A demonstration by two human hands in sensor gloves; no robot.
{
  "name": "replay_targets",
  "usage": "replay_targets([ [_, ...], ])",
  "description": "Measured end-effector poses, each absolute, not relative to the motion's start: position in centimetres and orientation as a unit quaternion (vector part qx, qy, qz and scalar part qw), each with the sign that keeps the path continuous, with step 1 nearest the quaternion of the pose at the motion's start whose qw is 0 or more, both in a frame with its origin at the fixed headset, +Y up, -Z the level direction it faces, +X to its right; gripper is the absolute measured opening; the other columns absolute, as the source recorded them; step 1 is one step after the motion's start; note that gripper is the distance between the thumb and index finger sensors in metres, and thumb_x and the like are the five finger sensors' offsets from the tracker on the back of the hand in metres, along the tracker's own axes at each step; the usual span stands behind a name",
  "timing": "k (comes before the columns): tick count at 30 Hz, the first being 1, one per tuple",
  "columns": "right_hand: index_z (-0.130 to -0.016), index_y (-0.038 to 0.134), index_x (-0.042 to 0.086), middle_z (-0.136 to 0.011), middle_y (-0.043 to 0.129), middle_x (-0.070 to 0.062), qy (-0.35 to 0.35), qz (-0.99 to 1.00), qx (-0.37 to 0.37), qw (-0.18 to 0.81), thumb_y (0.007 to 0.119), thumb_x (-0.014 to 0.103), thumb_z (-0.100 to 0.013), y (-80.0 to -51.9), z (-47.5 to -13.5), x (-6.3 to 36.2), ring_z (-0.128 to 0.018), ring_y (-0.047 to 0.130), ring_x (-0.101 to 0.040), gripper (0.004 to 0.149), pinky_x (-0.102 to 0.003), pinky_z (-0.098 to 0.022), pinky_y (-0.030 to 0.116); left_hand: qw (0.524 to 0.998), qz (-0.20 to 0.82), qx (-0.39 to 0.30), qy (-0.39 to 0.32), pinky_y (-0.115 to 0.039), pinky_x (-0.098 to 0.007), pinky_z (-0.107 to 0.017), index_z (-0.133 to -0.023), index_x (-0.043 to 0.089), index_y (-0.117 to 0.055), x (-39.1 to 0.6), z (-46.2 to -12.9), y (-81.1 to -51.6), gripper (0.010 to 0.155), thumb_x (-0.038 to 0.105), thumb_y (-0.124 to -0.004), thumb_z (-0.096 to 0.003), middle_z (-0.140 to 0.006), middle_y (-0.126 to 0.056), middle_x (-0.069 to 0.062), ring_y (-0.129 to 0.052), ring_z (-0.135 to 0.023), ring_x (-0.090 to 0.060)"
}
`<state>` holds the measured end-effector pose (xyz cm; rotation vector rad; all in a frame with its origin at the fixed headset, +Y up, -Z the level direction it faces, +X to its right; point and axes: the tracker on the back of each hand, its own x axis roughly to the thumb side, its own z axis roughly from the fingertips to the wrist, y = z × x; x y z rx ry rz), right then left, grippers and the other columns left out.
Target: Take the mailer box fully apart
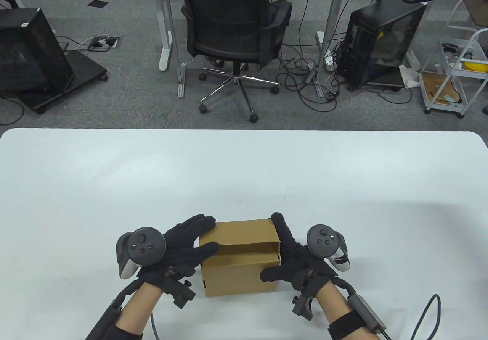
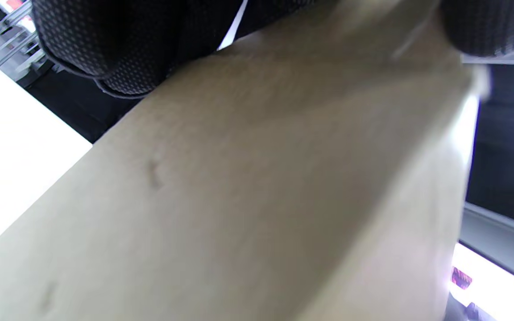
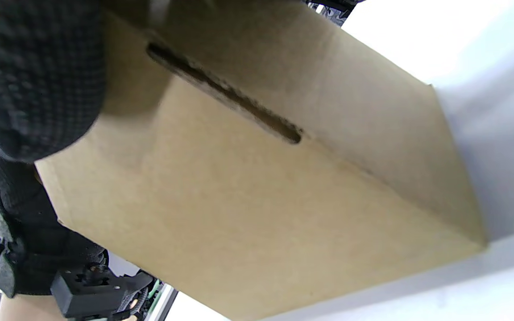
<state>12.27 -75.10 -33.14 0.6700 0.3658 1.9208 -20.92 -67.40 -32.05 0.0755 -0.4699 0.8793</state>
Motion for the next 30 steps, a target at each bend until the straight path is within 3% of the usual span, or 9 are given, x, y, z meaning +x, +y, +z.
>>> replay_targets([
  [4,-0.097,-0.013,0.042,-0.115,0.005,-0.003,0.158,0.798,0.278,0.512,0.093,0.066,-0.026,-75.3,-33.2,12.3,-0.113,0.025,-0.032,0.130,-0.064,-0.079,0.029,0.868,0.459,-0.022,-0.186,-0.057,-0.072,-0.061,-0.098,0.007,-0.084,-21.6,-33.4,-66.4,0.101,0.090,-0.062,-0.0430,-0.093,-0.090,-0.033,-0.080,-0.080,-0.063],
  [9,-0.097,-0.012,0.043,-0.115,0.008,-0.004,0.151,0.801,0.276,0.509,0.094,0.066,-0.024,-75.3,-33.3,12.4,-0.112,0.028,-0.032,0.131,-0.063,-0.079,0.031,0.824,0.532,-0.046,-0.191,-0.053,-0.074,-0.061,-0.107,0.010,-0.072,-22.3,-34.4,-67.6,0.104,0.091,-0.057,-0.0438,-0.093,-0.090,-0.032,-0.081,-0.079,-0.063],
  [12,-0.098,-0.011,0.043,-0.116,0.009,-0.004,0.150,0.803,0.275,0.507,0.093,0.067,-0.024,-75.3,-33.4,12.5,-0.112,0.029,-0.032,0.130,-0.063,-0.079,0.030,0.760,0.590,-0.064,-0.266,-0.044,-0.076,-0.065,-0.116,0.015,-0.052,-22.4,-34.4,-70.5,0.102,0.087,-0.063,-0.0454,-0.106,-0.075,-0.030,-0.072,-0.090,-0.060],
  [14,-0.098,-0.011,0.043,-0.116,0.009,-0.004,0.154,0.800,0.275,0.510,0.093,0.067,-0.024,-75.3,-33.5,12.5,-0.112,0.029,-0.032,0.130,-0.063,-0.079,0.030,0.707,0.613,-0.121,-0.332,-0.035,-0.077,-0.070,-0.120,0.024,-0.032,-22.4,-34.2,-72.2,0.102,0.079,-0.077,-0.0469,-0.122,-0.046,-0.028,-0.049,-0.105,-0.060],
  [15,-0.098,-0.011,0.042,-0.116,0.009,-0.004,0.155,0.799,0.272,0.513,0.093,0.068,-0.024,-75.3,-33.6,12.5,-0.112,0.029,-0.032,0.130,-0.063,-0.079,0.030,0.699,0.601,-0.166,-0.349,-0.028,-0.078,-0.073,-0.120,0.031,-0.020,-22.3,-34.2,-72.8,0.104,0.074,-0.082,-0.0478,-0.127,-0.030,-0.022,-0.036,-0.111,-0.056],
  [17,-0.098,-0.011,0.042,-0.116,0.008,-0.004,0.159,0.796,0.269,0.518,0.093,0.067,-0.025,-75.3,-33.6,12.5,-0.112,0.028,-0.032,0.130,-0.063,-0.079,0.029,0.735,0.553,-0.158,-0.358,-0.027,-0.077,-0.075,-0.115,0.036,-0.010,-21.9,-34.3,-72.9,0.108,0.068,-0.086,-0.0467,-0.127,-0.021,-0.015,-0.032,-0.113,-0.054],
  [22,-0.098,-0.012,0.041,-0.116,0.008,-0.004,0.140,0.812,0.268,0.500,0.092,0.068,-0.025,-75.2,-33.3,12.6,-0.112,0.029,-0.032,0.130,-0.063,-0.079,0.030,0.761,0.572,-0.043,-0.301,-0.044,-0.074,-0.071,-0.118,0.025,-0.024,-21.2,-33.8,-73.1,0.101,0.078,-0.074,-0.0471,-0.122,-0.047,-0.019,-0.056,-0.103,-0.055],
  [27,-0.097,-0.013,0.041,-0.116,0.006,-0.002,0.140,0.816,0.271,0.491,0.092,0.067,-0.025,-75.4,-33.2,12.3,-0.113,0.027,-0.030,0.130,-0.063,-0.079,0.029,0.697,0.688,-0.026,-0.201,-0.049,-0.071,-0.068,-0.115,0.018,-0.042,-21.6,-33.6,-74.3,0.089,0.078,-0.062,-0.0522,-0.109,-0.071,-0.018,-0.066,-0.096,-0.052],
  [30,-0.097,-0.013,0.041,-0.116,0.007,-0.002,0.141,0.815,0.271,0.493,0.092,0.067,-0.025,-75.4,-33.2,12.3,-0.113,0.028,-0.031,0.130,-0.063,-0.079,0.029,0.644,0.740,-0.037,-0.190,-0.047,-0.069,-0.069,-0.113,0.019,-0.049,-21.5,-33.9,-75.5,0.085,0.076,-0.065,-0.0523,-0.107,-0.076,-0.015,-0.068,-0.096,-0.049],
])
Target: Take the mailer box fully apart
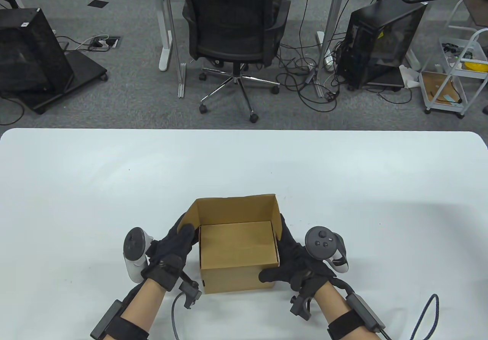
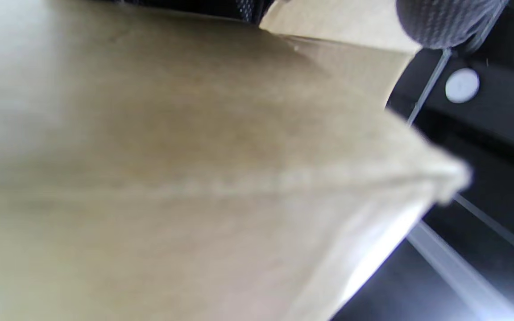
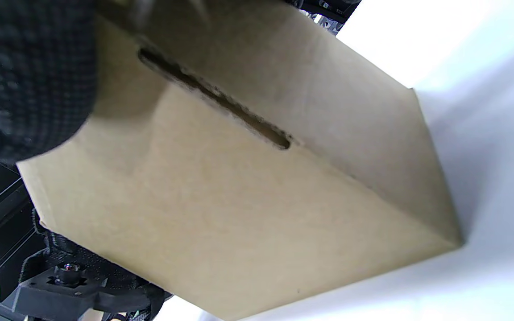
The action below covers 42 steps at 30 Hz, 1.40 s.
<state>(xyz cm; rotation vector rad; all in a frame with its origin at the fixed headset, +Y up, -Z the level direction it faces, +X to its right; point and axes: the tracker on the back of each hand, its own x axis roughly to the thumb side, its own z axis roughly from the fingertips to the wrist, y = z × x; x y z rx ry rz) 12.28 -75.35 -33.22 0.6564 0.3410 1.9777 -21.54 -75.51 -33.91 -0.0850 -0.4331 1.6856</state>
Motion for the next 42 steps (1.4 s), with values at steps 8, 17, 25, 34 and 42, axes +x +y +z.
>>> replay_targets([
  [8,-0.097,-0.012,0.041,-0.116,0.007,-0.002,0.142,0.814,0.270,0.495,0.092,0.067,-0.025,-75.4,-33.2,12.2,-0.113,0.027,-0.031,0.130,-0.063,-0.079,0.028,0.548,0.807,-0.126,-0.182,-0.031,-0.062,-0.075,-0.116,0.021,-0.039,-21.3,-34.4,-77.5,0.083,0.074,-0.064,-0.0571,-0.111,-0.072,-0.007,-0.053,-0.104,-0.046],
  [17,-0.103,-0.005,0.040,-0.116,0.005,-0.005,0.196,0.754,0.292,0.554,0.075,0.081,-0.028,-75.4,-33.6,12.8,-0.112,0.021,-0.036,0.116,-0.066,-0.076,0.028,0.673,0.717,-0.113,-0.142,-0.032,-0.067,-0.070,-0.112,0.023,-0.051,-20.5,-33.8,-76.4,0.069,0.062,-0.071,-0.0583,-0.110,-0.068,-0.012,-0.052,-0.100,-0.050],
  [25,-0.109,0.019,0.044,-0.118,0.023,-0.002,0.214,0.685,0.243,0.652,0.058,0.075,-0.043,-76.1,-34.2,13.5,-0.111,0.028,-0.038,0.083,-0.065,-0.075,0.033,0.681,0.709,-0.108,-0.148,-0.032,-0.067,-0.069,-0.111,0.024,-0.054,-20.4,-33.7,-76.3,0.066,0.062,-0.069,-0.0591,-0.110,-0.068,-0.014,-0.052,-0.100,-0.050],
  [34,-0.103,0.048,0.037,-0.117,0.028,0.003,0.270,0.503,0.163,0.804,0.055,0.067,-0.051,-77.5,-34.3,13.1,-0.112,0.028,-0.033,0.061,-0.065,-0.070,0.017,0.673,0.714,-0.113,-0.157,-0.030,-0.067,-0.070,-0.109,0.025,-0.056,-20.1,-33.7,-76.4,0.062,0.061,-0.067,-0.0598,-0.111,-0.066,-0.013,-0.050,-0.101,-0.050],
  [42,-0.102,0.047,0.037,-0.115,0.033,0.005,0.261,0.497,0.126,0.818,0.059,0.060,-0.056,-77.1,-33.4,12.6,-0.111,0.024,-0.028,0.053,-0.060,-0.067,0.013,0.650,0.729,-0.113,-0.182,-0.028,-0.063,-0.073,-0.109,0.029,-0.057,-19.9,-33.8,-76.2,0.058,0.057,-0.067,-0.0600,-0.113,-0.065,-0.007,-0.048,-0.105,-0.045],
])
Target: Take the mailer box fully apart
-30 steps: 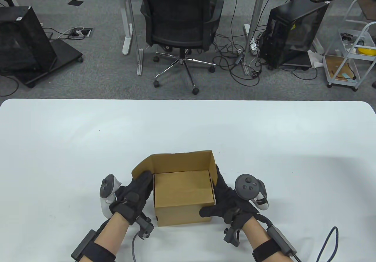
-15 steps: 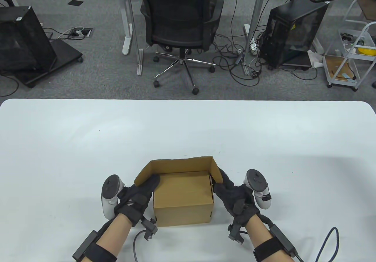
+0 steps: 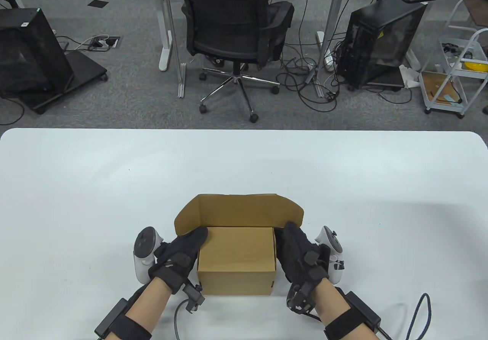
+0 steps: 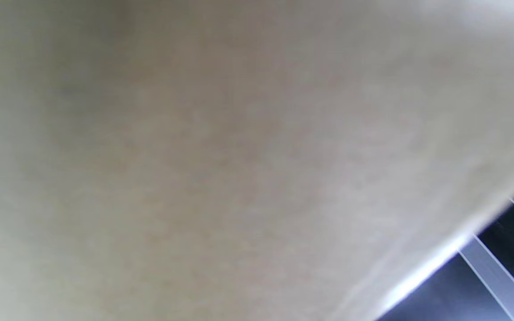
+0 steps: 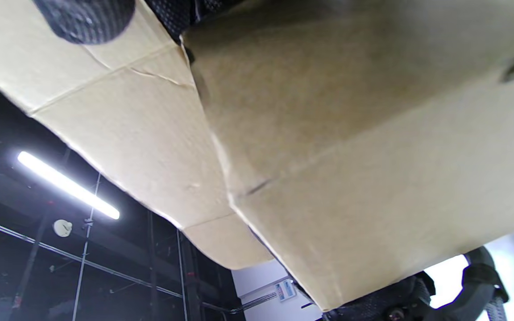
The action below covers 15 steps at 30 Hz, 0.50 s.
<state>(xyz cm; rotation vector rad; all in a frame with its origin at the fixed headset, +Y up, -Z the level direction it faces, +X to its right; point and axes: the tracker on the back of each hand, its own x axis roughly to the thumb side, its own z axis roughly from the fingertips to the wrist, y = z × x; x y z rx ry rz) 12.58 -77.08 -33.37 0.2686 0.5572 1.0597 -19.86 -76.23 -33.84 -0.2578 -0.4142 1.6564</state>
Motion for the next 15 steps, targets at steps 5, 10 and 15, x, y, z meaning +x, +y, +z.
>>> replay_targets([
  [5,-0.109,0.028,0.030,-0.111,0.003,-0.008,0.244,0.609,0.112,0.746,0.068,0.063,-0.054,-75.9,-32.9,12.1,-0.100,0.000,-0.039,0.075,-0.057,-0.067,0.015,0.647,0.719,-0.113,-0.227,-0.027,-0.062,-0.075,-0.108,0.030,-0.059,-19.3,-33.7,-75.4,0.053,0.052,-0.066,-0.0603,-0.114,-0.066,-0.005,-0.048,-0.108,-0.043],
  [10,-0.109,0.035,0.030,-0.113,0.009,-0.008,0.205,0.661,0.166,0.703,0.073,0.055,-0.053,-74.0,-32.3,11.7,-0.102,0.005,-0.040,0.072,-0.061,-0.063,0.013,0.642,0.709,-0.094,-0.276,-0.023,-0.060,-0.075,-0.107,0.035,-0.060,-18.9,-33.4,-74.1,0.047,0.043,-0.064,-0.0611,-0.116,-0.066,-0.001,-0.046,-0.110,-0.039],
  [15,-0.106,0.043,0.038,-0.117,0.019,0.002,0.147,0.711,0.243,0.644,0.068,0.057,-0.054,-73.3,-32.2,11.6,-0.108,0.008,-0.034,0.060,-0.058,-0.070,0.014,0.677,0.691,-0.038,-0.249,-0.021,-0.058,-0.075,-0.111,0.032,-0.051,-19.0,-32.8,-73.5,0.054,0.046,-0.066,-0.0606,-0.120,-0.052,-0.006,-0.032,-0.110,-0.042],
])
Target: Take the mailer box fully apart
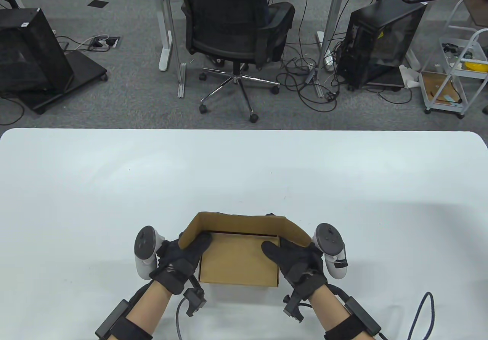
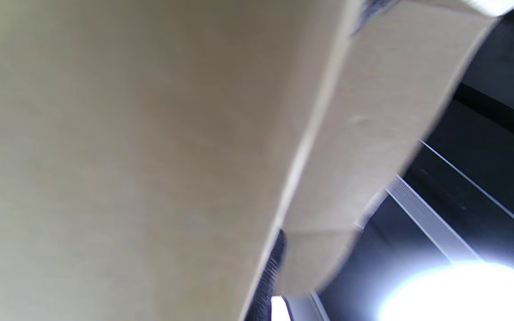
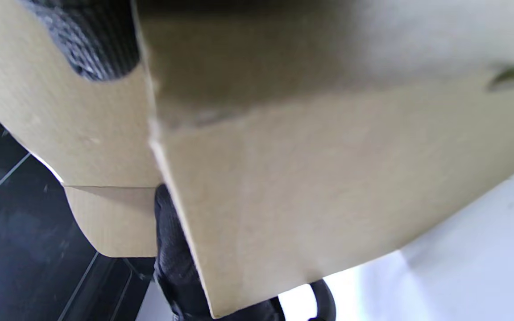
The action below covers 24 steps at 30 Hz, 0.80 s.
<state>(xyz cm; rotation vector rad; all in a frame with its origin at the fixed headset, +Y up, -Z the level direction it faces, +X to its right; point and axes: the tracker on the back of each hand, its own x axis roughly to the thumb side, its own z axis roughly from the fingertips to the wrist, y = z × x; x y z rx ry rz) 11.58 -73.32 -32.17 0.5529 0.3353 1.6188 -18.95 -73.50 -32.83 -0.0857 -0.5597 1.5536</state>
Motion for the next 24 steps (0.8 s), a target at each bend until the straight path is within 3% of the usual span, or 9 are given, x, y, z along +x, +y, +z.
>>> replay_targets([
  [4,-0.101,0.056,0.040,-0.117,0.031,0.009,0.105,0.697,0.244,0.667,0.066,0.055,-0.054,-73.6,-32.2,12.0,-0.112,0.012,-0.027,0.050,-0.056,-0.073,0.012,0.705,0.667,-0.039,-0.238,-0.029,-0.065,-0.074,-0.114,0.024,-0.026,-19.2,-32.9,-74.4,0.084,0.059,-0.076,-0.0554,-0.121,-0.030,-0.017,-0.029,-0.106,-0.051],
  [9,-0.100,0.060,0.041,-0.117,0.037,0.007,0.098,0.687,0.250,0.675,0.065,0.062,-0.051,-73.8,-32.6,12.6,-0.113,0.017,-0.028,0.053,-0.057,-0.074,0.014,0.721,0.642,-0.002,-0.259,-0.036,-0.068,-0.074,-0.108,0.026,-0.043,-19.0,-32.7,-74.1,0.077,0.059,-0.083,-0.0504,-0.117,-0.040,-0.013,-0.038,-0.107,-0.048],
  [11,-0.098,0.063,0.040,-0.116,0.041,0.008,0.097,0.681,0.246,0.683,0.066,0.060,-0.051,-73.8,-32.6,12.7,-0.113,0.020,-0.027,0.051,-0.058,-0.074,0.014,0.736,0.613,0.038,-0.284,-0.040,-0.069,-0.073,-0.102,0.029,-0.056,-19.0,-32.6,-74.0,0.071,0.061,-0.086,-0.0467,-0.113,-0.053,-0.009,-0.047,-0.106,-0.045],
  [15,-0.095,0.066,0.041,-0.113,0.048,0.012,0.069,0.697,0.247,0.670,0.065,0.059,-0.051,-73.8,-32.4,12.9,-0.114,0.028,-0.025,0.047,-0.062,-0.076,0.020,0.748,0.570,0.047,-0.337,-0.038,-0.072,-0.074,-0.097,0.033,-0.067,-19.3,-32.9,-73.8,0.068,0.069,-0.086,-0.0411,-0.104,-0.072,-0.002,-0.059,-0.104,-0.038],
  [20,-0.093,0.067,0.041,-0.112,0.049,0.017,0.022,0.691,0.235,0.683,0.064,0.054,-0.054,-73.7,-31.9,12.9,-0.113,0.037,-0.023,0.042,-0.066,-0.075,0.022,0.756,0.564,0.052,-0.328,-0.046,-0.070,-0.073,-0.107,0.033,-0.050,-19.3,-33.1,-74.7,0.084,0.073,-0.084,-0.0407,-0.114,-0.057,-0.004,-0.053,-0.108,-0.038],
  [24,-0.094,0.070,0.038,-0.112,0.051,0.013,0.022,0.659,0.177,0.731,0.067,0.053,-0.055,-73.2,-32.0,13.4,-0.113,0.038,-0.024,0.042,-0.067,-0.072,0.026,0.747,0.576,0.067,-0.324,-0.048,-0.068,-0.073,-0.110,0.033,-0.035,-19.0,-33.0,-75.3,0.093,0.070,-0.086,-0.0408,-0.119,-0.040,-0.007,-0.047,-0.111,-0.039],
])
